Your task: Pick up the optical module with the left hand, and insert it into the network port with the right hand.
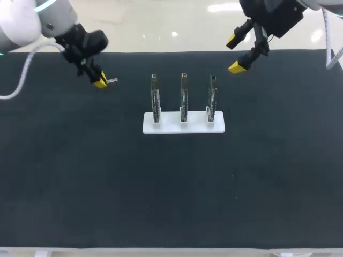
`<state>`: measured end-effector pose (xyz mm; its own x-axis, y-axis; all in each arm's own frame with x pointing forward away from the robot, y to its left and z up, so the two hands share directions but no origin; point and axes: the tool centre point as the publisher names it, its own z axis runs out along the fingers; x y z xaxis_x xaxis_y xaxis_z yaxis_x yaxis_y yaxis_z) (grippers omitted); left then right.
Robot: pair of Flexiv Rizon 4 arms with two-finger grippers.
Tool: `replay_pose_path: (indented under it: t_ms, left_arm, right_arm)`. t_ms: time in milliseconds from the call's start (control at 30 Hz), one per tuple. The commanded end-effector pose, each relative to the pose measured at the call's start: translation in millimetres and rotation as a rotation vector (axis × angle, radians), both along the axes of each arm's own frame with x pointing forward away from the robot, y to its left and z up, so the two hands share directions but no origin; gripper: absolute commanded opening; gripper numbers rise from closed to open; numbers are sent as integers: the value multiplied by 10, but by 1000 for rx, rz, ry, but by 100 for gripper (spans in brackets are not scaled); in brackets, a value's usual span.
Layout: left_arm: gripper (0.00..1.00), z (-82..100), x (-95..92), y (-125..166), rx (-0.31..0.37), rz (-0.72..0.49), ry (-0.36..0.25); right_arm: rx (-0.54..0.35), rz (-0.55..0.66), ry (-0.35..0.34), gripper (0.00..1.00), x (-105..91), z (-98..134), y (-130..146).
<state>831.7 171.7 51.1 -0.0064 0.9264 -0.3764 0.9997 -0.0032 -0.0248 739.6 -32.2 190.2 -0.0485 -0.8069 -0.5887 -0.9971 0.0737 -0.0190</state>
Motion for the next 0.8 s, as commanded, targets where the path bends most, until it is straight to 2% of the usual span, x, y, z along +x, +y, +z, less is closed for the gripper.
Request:
replay_pose_path:
  t_ms: [33,267,433,633,667,800]
  left_arm:
    - [0,270,-372,131,-89,-1,-44]
    - [0,660,-706,149,-234,-84,-64]
    - [0,1002,-930,159,-364,-84,-24]
    - [0,1313,-1059,163,-541,-66,-8]
    - [0,1365,-1064,160,-595,-42,-9]
    - [0,1543,-1101,157,-708,-34,-43]
  right_arm:
    - [1,-1,-2,100,-9,-1,-1]
    - [1,-1,-2,100,-9,-1,-1]
    - [1,-1,-2,100,-9,-1,-1]
    - [1,-1,-2,100,-9,-1,-1]
    - [1,-1,-2,100,-9,-1,-1]
    - [1,-1,-2,100,-9,-1,-1]
